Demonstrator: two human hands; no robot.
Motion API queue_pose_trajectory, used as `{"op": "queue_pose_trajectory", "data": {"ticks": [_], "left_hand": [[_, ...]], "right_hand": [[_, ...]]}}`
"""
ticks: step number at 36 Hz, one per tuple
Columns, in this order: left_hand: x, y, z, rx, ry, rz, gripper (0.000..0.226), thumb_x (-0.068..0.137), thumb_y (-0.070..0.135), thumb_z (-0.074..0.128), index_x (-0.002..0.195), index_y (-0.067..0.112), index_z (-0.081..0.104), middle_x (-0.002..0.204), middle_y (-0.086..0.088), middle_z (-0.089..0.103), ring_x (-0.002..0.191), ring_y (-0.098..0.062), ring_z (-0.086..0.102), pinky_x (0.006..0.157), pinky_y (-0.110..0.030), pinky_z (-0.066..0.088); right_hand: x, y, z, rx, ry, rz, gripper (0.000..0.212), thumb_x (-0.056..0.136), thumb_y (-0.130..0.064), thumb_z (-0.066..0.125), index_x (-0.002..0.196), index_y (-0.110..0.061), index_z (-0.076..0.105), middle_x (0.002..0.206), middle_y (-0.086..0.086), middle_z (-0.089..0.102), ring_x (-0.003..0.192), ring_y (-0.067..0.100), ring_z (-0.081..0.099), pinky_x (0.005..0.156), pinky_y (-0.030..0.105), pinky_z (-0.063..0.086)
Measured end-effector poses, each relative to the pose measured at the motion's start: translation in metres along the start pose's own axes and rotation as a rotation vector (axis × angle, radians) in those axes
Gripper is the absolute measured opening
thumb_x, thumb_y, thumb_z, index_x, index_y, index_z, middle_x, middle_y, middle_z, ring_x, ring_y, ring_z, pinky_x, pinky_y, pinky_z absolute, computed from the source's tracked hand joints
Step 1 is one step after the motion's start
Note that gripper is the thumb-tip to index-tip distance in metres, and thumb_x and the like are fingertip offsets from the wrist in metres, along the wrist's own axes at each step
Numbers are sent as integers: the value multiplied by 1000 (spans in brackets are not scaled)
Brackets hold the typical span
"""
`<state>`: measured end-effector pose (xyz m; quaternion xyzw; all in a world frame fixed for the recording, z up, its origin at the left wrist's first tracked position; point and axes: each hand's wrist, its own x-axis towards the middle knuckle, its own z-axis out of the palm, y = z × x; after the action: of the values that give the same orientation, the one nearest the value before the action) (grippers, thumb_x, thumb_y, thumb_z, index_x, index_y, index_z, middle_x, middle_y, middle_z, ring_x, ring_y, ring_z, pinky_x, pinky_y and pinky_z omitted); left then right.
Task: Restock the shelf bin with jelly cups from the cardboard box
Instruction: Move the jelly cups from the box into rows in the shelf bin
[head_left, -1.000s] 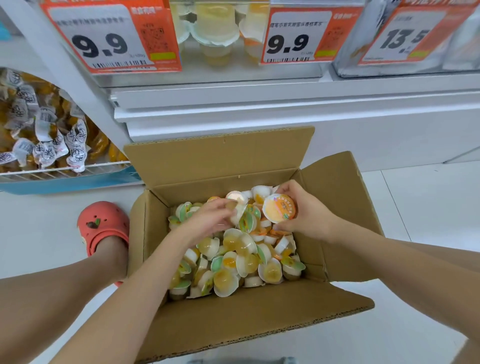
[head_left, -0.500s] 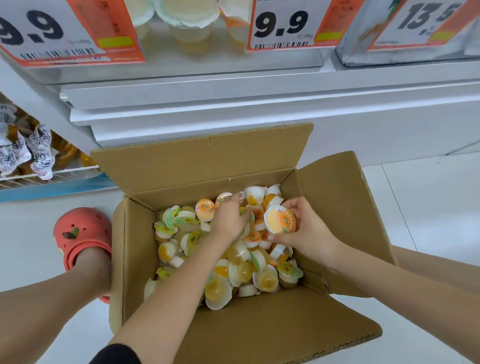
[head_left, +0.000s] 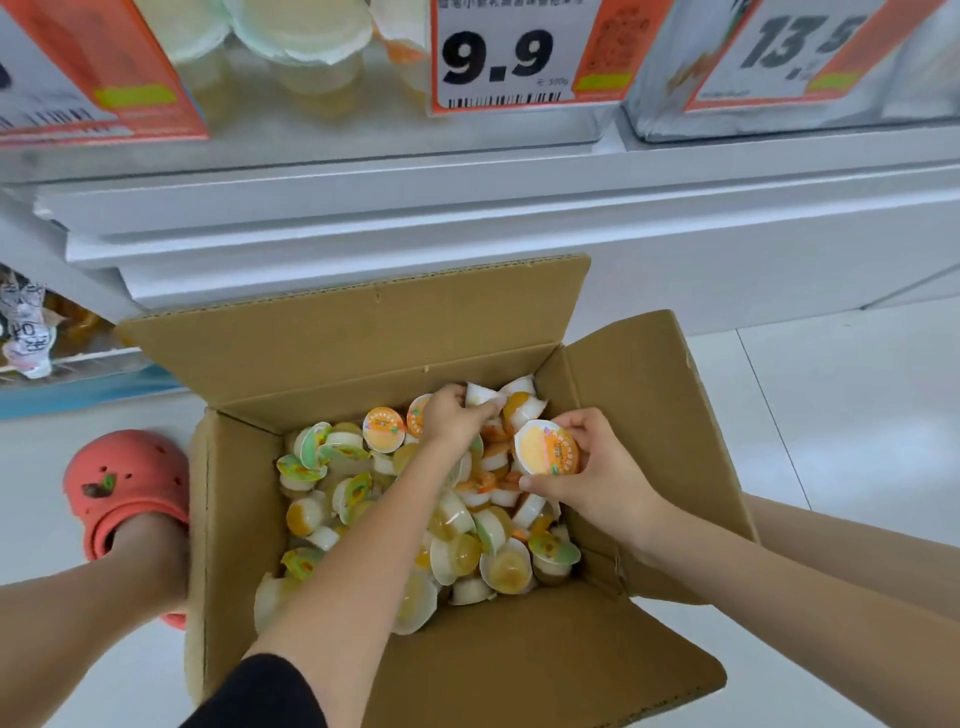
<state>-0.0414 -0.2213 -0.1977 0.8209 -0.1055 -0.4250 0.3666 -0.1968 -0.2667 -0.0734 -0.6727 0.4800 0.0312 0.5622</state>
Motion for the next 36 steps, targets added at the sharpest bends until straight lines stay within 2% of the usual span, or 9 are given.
{"op": "queue_pose_trajectory", "data": {"ticks": [3,8,12,19,21,24,27,30,36], "left_hand": [[-24,13,-24,-91,-21,83,63,70,24,83,122,5,53,119,-7,58,112,-23,56,90,-31,48],[-69,55,-90,-35,-304,290,51,59,2,86,93,20,51,104,-3,64,104,-22,61,89,-37,52],[-112,93,-134,18,-383,397,54,60,-11,81,92,17,48,100,-1,65,96,-16,62,86,-32,52],[-192,139,-188,98,-344,497,50,65,-1,81,100,17,50,102,-1,65,86,-12,64,82,-22,49],[-209,140,-194,68,-319,498,47,67,6,82,101,17,52,101,0,64,83,-10,64,82,-20,49],[-223,137,-193,-107,-295,491,42,67,7,82,96,20,55,106,-5,62,87,-16,62,87,-37,51],[-231,141,-188,-287,-340,461,39,64,10,82,96,19,61,111,-14,61,92,-21,63,84,-46,56],[-231,142,-185,-368,-331,432,42,64,8,82,99,16,61,116,-18,58,91,-23,66,77,-41,58],[-231,142,-183,-723,-361,293,51,73,9,69,119,-2,50,119,-22,61,92,-26,69,76,-35,59]], "right_hand": [[-5,-12,-9,-42,16,-69,63,67,-14,85,114,-19,43,108,-5,59,95,7,58,73,16,50],[-17,-39,-28,-150,51,-218,63,66,-17,85,112,-23,42,112,-3,58,99,12,57,77,23,49],[-36,-73,-43,-277,36,-362,61,70,-18,82,112,-25,39,111,-3,57,97,13,57,75,23,49],[-69,-133,-51,-354,15,-641,58,66,-17,84,110,-24,46,99,-11,58,87,-6,54,69,8,42],[-75,-147,-47,-400,-7,-724,60,65,-20,85,112,-23,48,100,-11,59,89,-1,53,71,12,42],[-81,-162,-40,-502,-35,-788,67,63,-25,87,119,-23,51,109,-7,57,99,8,51,83,24,43],[-84,-173,-34,-537,-71,-820,69,60,-29,87,119,-29,52,111,-7,57,100,7,50,82,16,41],[-84,-178,-32,-426,-61,-810,80,57,-30,89,122,-39,44,108,-12,54,94,2,52,73,7,40],[-80,-180,-28,-320,-121,-790,74,58,-38,87,123,-28,53,114,-13,61,107,6,57,90,32,50]]}}
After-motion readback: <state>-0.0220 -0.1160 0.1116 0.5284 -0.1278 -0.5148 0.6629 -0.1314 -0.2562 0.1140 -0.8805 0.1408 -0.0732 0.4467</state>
